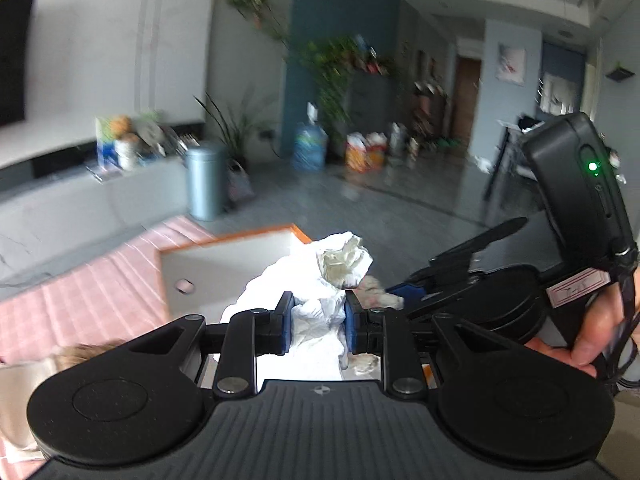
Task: Organize soft objects
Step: 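Carry the hat and tissue into the orange box and open both tools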
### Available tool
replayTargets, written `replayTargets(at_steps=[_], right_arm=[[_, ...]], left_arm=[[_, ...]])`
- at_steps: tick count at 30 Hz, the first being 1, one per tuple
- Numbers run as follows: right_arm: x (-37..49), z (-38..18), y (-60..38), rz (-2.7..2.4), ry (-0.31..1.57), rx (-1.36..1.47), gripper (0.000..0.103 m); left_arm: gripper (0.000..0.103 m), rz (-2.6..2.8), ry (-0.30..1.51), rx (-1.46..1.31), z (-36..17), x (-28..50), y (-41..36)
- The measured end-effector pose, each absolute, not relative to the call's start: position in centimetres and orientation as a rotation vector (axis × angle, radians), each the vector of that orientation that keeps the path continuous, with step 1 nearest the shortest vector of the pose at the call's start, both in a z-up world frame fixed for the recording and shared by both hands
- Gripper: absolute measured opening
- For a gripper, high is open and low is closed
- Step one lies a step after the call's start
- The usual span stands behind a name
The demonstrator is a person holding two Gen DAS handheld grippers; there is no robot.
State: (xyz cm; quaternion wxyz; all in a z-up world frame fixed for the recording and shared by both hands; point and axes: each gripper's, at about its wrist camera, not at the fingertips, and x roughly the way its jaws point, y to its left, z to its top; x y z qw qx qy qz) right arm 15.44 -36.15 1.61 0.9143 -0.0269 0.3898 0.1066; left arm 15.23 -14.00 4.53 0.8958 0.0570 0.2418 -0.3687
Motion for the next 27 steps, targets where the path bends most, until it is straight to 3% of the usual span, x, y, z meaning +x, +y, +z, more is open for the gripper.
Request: replayTargets(at_steps=[15,27], right_arm=[[20.3,-4.6,-36.4,0.244,1.012,-0.092,0.035],[21.1,-5.1,-35.1,0.256,1.049,-0.191,0.039]], left_arm=[[0.027,-0.779,0.847,0.318,-2.7,21.5,-17.9],[0.032,-0.744,0.893,0.402,-3.8,20.5,-18.1]])
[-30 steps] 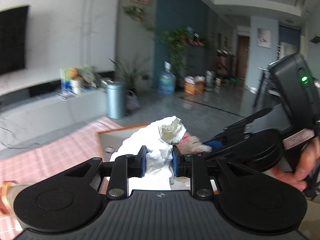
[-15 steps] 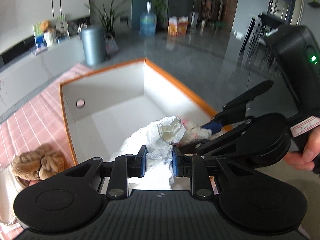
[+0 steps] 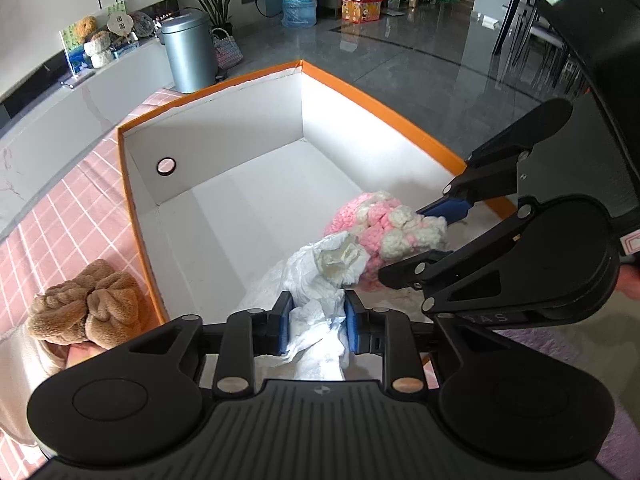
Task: Organize soft objects
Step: 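Carry the hat and tissue into the orange box and open both tools, then withdraw both tools from the box back over the table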
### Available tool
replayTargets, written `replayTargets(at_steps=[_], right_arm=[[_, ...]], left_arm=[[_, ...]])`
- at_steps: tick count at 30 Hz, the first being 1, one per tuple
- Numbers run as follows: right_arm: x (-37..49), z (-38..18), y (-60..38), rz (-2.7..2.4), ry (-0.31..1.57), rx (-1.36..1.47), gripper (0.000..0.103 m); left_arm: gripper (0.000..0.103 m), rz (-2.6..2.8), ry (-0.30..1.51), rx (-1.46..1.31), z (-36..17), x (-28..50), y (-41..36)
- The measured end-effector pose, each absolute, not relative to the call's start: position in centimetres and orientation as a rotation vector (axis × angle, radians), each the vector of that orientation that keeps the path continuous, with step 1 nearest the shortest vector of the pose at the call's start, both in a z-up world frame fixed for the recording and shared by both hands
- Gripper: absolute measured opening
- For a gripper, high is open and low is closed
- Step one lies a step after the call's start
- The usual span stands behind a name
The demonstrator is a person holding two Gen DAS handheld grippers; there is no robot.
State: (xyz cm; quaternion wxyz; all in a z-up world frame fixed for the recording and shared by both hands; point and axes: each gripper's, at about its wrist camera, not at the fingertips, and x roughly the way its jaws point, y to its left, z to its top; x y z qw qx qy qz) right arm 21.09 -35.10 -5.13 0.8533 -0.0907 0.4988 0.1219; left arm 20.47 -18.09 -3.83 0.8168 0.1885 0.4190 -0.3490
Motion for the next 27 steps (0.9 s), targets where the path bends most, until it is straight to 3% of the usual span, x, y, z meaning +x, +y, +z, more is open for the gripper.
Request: replayTargets(at_steps=[4,9,18,27], right_arm=[[21.4,-5.2,-34.9,0.25,1.056,-0.195,0.046],[21.2,-4.9,-34.8,0.233,1.049,-0.207,0.051],[20.3,-3.1,-35.2,0.217,1.007,-0.217,0.067],[18.6,-0.6,-35.5,0.192,0.926,-0.217,0.091]], left_arm=[[0.035,-0.726,0.887,0.422,-3.8,19.8,-18.2],[0.057,-0.708,0.863,0.42,-3.4,19.1,-18.0],[0.075,-0.682,0.805,0.413,-1.7,18.3,-17.2],[0.078,-0.64,0.684,0.358,0.9,16.6,-15.7]])
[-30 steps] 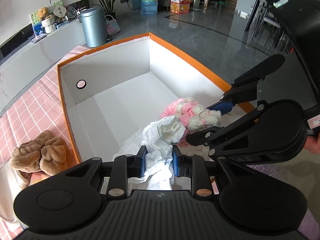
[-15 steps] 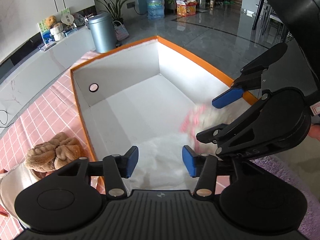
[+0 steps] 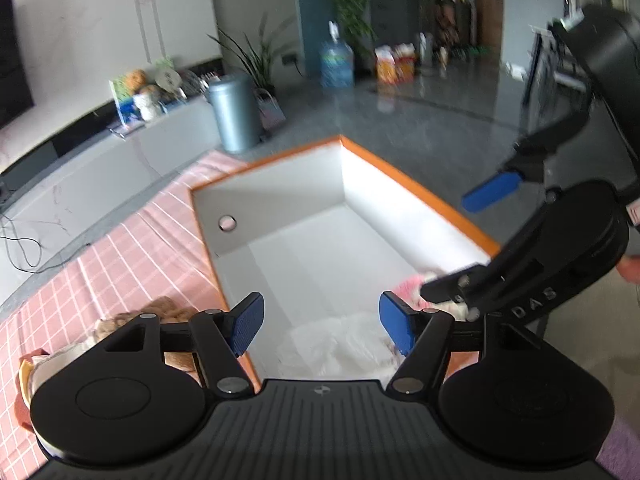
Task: Organize soft objects
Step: 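Withdraw both tools from the box back over the table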
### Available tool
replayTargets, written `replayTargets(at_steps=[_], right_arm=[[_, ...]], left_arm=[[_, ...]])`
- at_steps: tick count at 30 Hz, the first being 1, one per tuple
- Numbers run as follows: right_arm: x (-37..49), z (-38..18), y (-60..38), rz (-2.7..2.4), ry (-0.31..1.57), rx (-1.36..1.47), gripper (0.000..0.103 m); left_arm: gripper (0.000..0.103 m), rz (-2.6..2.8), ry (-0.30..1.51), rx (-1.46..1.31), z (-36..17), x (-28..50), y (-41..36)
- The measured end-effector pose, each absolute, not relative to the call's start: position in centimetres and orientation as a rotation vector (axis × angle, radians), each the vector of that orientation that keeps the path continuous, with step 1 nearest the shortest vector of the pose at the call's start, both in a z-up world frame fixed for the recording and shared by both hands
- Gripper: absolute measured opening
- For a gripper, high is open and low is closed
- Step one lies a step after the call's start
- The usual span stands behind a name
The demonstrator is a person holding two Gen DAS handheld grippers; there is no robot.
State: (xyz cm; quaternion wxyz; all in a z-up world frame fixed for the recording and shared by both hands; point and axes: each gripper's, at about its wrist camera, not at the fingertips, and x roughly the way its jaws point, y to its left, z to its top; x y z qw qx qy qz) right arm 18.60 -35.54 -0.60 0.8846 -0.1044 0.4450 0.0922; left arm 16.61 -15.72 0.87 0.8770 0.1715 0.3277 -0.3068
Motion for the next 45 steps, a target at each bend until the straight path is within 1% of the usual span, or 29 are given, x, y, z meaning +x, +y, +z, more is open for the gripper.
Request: replayTargets(at_steps=[1,4,8,11,16,18,21,25,30,32,38,40,42,44,45], right_arm=[[18.3,-0.3,-35.4,0.187,0.915,-0.22,0.093],[17.5,0.3,-35.0,0.175,0.886,-0.222,0.093],[16.1,1.2,-34.8,0.153,0.796,-0.153,0.093],[15.1,2.1,-34.2,0.148,0.707,-0.066,0.1],[13.0,2.3,-31.7,0.156,0.554,0.035,0.1],[12.0,2.1,-30.3,0.172,0.485,0.066,0.1],[10.8,1.5,-27.7,0.199,0.422,0.064,0.1],[9.0,0.4,-23.8,0.264,0.366,0.043,0.1],[6.7,-1.8,-19.5,0.341,0.295,0.007,0.1],[6.2,-2.8,-18.5,0.373,0.286,0.01,0.1],[5.7,-6.3,-15.4,0.35,0.377,-0.089,0.099],[5.8,-7.3,-14.9,0.332,0.394,-0.114,0.098],[5.4,-8.6,-14.7,0.322,0.41,-0.134,0.095],[5.7,-9.2,-14.6,0.321,0.43,-0.135,0.095],[5.9,-9.4,-14.6,0.32,0.437,-0.136,0.092]], left_arm=[[0.078,-0.634,0.66,0.339,1.2,16.4,-15.4],[0.078,-0.612,0.574,0.28,2.5,15.6,-14.1],[0.078,-0.576,0.489,0.188,3.8,14.4,-11.9],[0.078,-0.546,0.428,0.125,4.6,13.6,-10.1],[0.076,-0.443,0.33,0.084,5.4,12.0,-7.1],[0.074,-0.379,0.296,0.082,5.5,11.3,-5.8],[0.072,-0.295,0.293,0.026,5.4,10.6,-3.6],[0.071,-0.227,0.325,-0.078,4.6,10.2,-0.4],[0.071,-0.168,0.334,-0.173,2.4,9.0,2.5],[0.071,-0.155,0.348,-0.173,1.7,8.4,3.9],[0.071,-0.055,0.385,-0.105,-1.1,6.3,4.9],[0.068,-0.017,0.38,-0.106,-2.5,5.3,5.2],[0.068,0.013,0.382,-0.106,-3.2,5.1,5.3],[0.068,0.035,0.398,-0.07,-3.8,5.2,5.2],[0.068,0.041,0.401,-0.045,-4.1,5.1,5.1]])
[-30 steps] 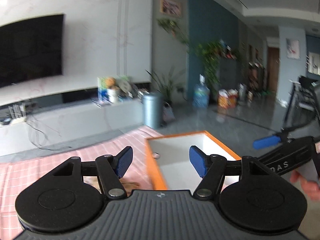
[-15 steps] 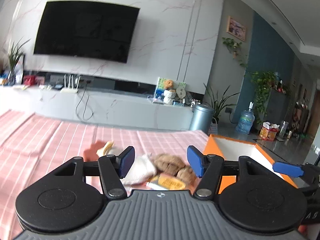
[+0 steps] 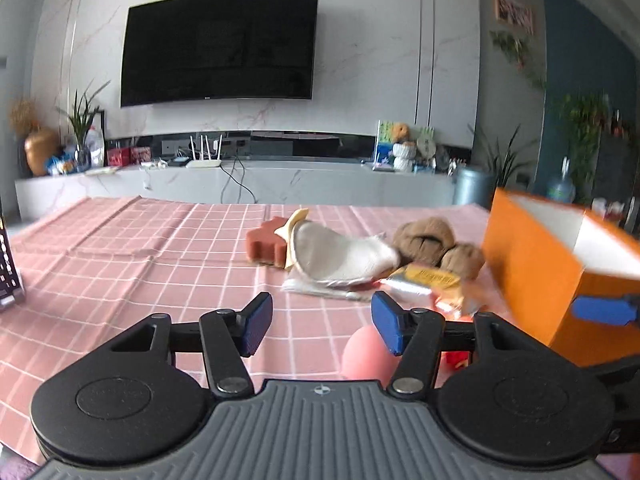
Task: Organize soft objects
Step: 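Withdraw both tools from the box back over the table, then grasp the orange knitted fruit with the right tool while the left tool grasps the pink ball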
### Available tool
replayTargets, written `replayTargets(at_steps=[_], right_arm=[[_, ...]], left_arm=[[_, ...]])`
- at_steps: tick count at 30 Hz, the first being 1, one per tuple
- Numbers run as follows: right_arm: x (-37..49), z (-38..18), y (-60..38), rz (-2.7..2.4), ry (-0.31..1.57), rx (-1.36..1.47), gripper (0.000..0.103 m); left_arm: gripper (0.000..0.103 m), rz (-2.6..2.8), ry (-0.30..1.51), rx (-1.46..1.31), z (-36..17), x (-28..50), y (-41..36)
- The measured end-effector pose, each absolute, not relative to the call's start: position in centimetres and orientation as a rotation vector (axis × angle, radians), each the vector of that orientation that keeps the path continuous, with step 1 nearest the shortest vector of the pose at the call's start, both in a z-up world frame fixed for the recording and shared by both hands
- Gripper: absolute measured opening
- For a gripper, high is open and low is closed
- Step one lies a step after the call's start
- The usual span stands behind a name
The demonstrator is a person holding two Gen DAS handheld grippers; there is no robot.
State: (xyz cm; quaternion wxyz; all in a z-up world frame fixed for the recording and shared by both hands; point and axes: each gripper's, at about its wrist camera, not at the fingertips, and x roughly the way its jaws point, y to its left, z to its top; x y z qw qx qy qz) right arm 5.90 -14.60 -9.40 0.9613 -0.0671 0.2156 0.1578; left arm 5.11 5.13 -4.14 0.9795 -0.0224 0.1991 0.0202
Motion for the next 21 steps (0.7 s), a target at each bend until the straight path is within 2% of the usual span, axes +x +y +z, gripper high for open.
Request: replayTargets(at_steps=[5,8,14,17,21], right_arm=[[6.6,-10.5,-14.4,0.317,0.457,-0.121,0.087],[7.3,-11.2,-14.3,0.309,0.476,-0.107,0.077],[8.4,-12.1,-14.5,0.282,0.501,-0.07,0.074],[9.1,-12.4,-14.7,0.275,0.516,-0.05,0.069],[9.9,-12.8,-14.9,0.274,0.533,-0.029,0.067]], left_arm=[[0.068,0.071,0.447,-0.037,-5.8,5.4,5.4],[0.068,0.084,0.441,-0.003,-6.7,5.3,5.0],[0.068,0.036,0.432,0.025,-7.7,5.6,4.3],[0.068,0.038,0.45,0.026,-8.2,6.2,4.1],[0.073,0.05,0.438,0.024,-8.5,6.5,4.2]])
